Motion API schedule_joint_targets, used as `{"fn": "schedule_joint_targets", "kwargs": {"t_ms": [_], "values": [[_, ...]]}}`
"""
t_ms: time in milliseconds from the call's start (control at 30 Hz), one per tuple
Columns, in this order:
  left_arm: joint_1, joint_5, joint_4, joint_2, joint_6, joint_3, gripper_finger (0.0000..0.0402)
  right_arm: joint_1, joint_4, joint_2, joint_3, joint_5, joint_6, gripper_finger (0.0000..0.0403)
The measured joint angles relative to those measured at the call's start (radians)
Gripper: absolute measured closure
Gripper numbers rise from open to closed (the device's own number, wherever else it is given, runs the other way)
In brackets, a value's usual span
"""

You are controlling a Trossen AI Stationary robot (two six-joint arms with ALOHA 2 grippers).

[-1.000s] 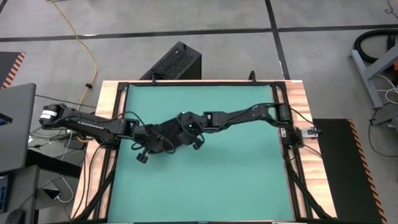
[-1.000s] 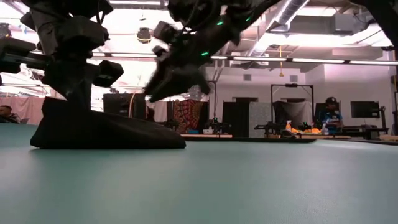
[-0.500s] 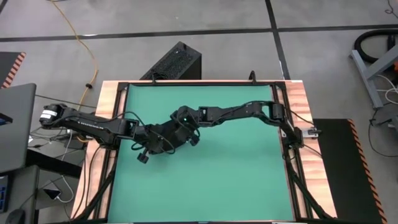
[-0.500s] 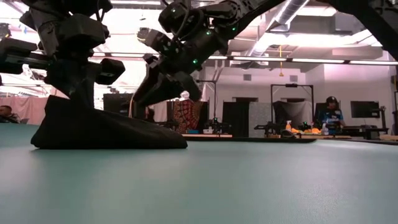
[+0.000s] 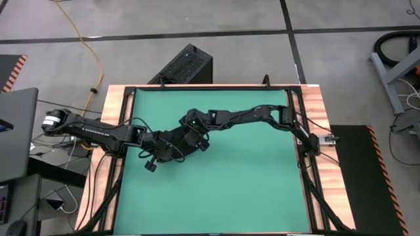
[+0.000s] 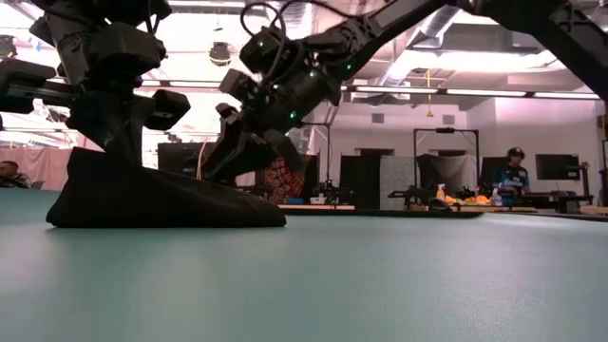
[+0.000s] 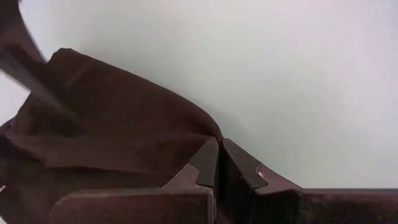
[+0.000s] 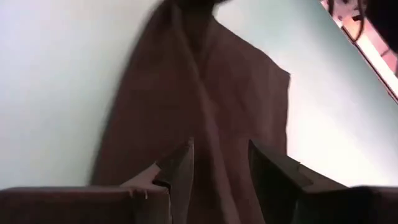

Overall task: Roll napkin
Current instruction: Fold the black table napkin

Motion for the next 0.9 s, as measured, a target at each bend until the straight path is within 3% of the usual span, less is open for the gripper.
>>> {"fn": "schedule_joint_targets", "kwargs": {"t_ms": [333,567,733,900], "values": [[0.000,-0.002,0.001,0.000,0.027,0.000,0.0401,-0.030,-0.043,0.046,0.018,-0.004,0.033,0.0237],[0.000,-0.002,0.001,0.000,0.050,0.000,0.0401,-0.029,-0.075,0.043,0.018,-0.007,0.042,0.0301],[0.000,-0.005,0.001,0.000,0.050,0.000,0.0401,-0.029,-0.086,0.042,0.018,-0.002,0.044,0.0382],[0.000,-0.038,0.000,0.000,0.032,0.000,0.0401,-0.027,-0.083,0.042,0.018,0.042,0.068,0.0392]]}}
